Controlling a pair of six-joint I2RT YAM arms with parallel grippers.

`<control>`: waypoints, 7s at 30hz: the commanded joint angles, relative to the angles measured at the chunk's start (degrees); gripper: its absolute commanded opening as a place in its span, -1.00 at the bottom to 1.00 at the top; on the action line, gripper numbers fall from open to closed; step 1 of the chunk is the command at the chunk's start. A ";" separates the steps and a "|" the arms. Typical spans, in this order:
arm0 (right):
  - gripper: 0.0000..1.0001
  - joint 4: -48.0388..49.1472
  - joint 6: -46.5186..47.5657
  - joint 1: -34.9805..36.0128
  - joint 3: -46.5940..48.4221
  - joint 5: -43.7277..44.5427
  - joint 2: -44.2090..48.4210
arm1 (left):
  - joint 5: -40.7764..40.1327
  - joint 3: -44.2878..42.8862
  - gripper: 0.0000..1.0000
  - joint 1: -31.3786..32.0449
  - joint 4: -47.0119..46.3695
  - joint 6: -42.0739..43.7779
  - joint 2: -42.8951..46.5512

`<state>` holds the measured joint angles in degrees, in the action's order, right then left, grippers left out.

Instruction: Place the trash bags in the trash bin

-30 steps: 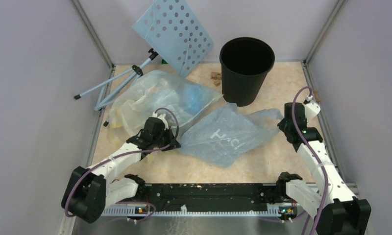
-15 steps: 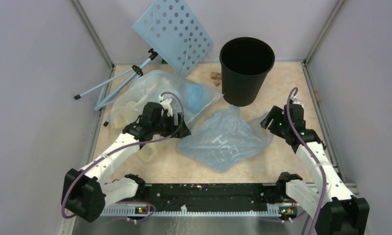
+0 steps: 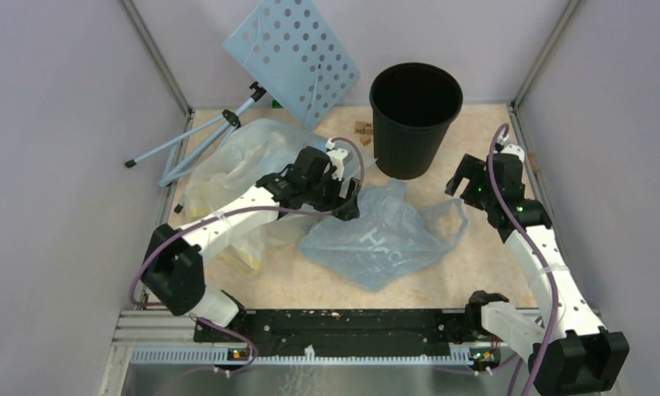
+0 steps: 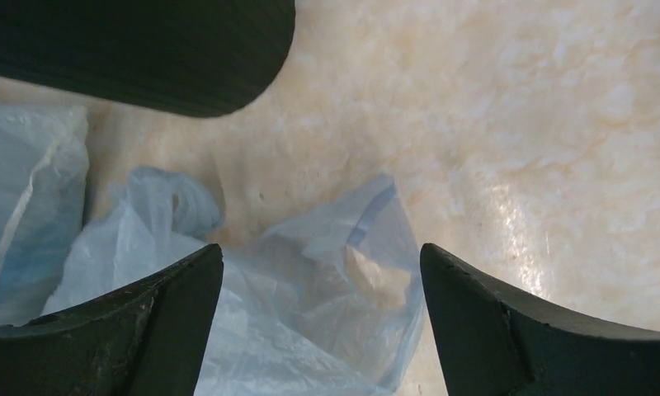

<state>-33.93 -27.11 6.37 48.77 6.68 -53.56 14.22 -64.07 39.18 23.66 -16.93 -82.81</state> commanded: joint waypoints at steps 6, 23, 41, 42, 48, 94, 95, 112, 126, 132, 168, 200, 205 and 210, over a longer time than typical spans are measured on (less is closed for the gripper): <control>0.77 4.74 1.73 1.06 2.90 -1.49 -8.24 | -2.22 -18.60 0.93 1.87 1.04 8.10 -13.87; -0.93 10.17 -1.38 1.02 -9.18 -5.07 -6.72 | 8.67 -34.44 0.90 4.34 -4.68 10.41 -34.90; -0.62 14.05 -0.93 1.00 -2.62 -36.30 -2.00 | 25.54 -13.27 -1.00 3.80 -22.08 14.41 -15.82; -0.56 14.51 -1.78 1.01 -2.10 -39.08 -2.72 | 25.59 -12.78 -1.00 3.87 -22.27 14.87 -14.83; 0.23 18.97 -9.44 0.93 -2.42 -47.05 -3.00 | 23.59 -10.52 -1.00 4.06 -22.47 16.36 -10.00; -1.00 15.09 -44.50 6.30 0.47 -25.85 1.78 | 22.90 -10.55 0.82 6.49 -19.20 15.77 -5.93; -1.00 14.92 -42.37 6.29 1.13 -26.32 1.46 | 20.59 -10.91 0.88 6.50 -15.20 16.20 -5.58; 0.34 8.08 -11.87 6.30 2.62 -23.57 1.06 | -4.93 5.27 0.97 6.50 -6.02 5.36 4.20; 0.63 6.58 8.24 6.29 -6.04 -27.33 2.48 | -2.16 12.49 0.63 6.38 2.09 -9.33 13.04; 0.41 5.24 8.12 6.33 -8.38 -23.83 -3.42 | -1.15 24.01 0.02 6.37 -7.87 -16.97 14.18; 0.75 12.23 -9.13 17.12 -15.28 -2.84 -5.40 | 9.68 19.57 0.78 -0.51 -17.33 -15.15 5.34; 0.93 5.48 -8.89 12.82 -15.20 0.38 -0.60 | 12.95 17.69 -0.90 -0.59 -30.78 -18.77 -9.95; 0.56 10.18 -6.98 12.58 -17.03 -5.80 -2.02 | 13.60 16.36 -1.00 -0.59 -29.71 -17.26 -10.45; -0.77 10.20 -5.27 12.55 -14.76 -8.27 -3.28 | 13.14 14.45 -1.00 -0.59 -27.08 -15.07 -10.07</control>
<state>-26.89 -34.22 19.29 31.51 2.70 -56.47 27.53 -46.33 38.72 -4.84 -34.94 -93.30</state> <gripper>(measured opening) 0.326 0.005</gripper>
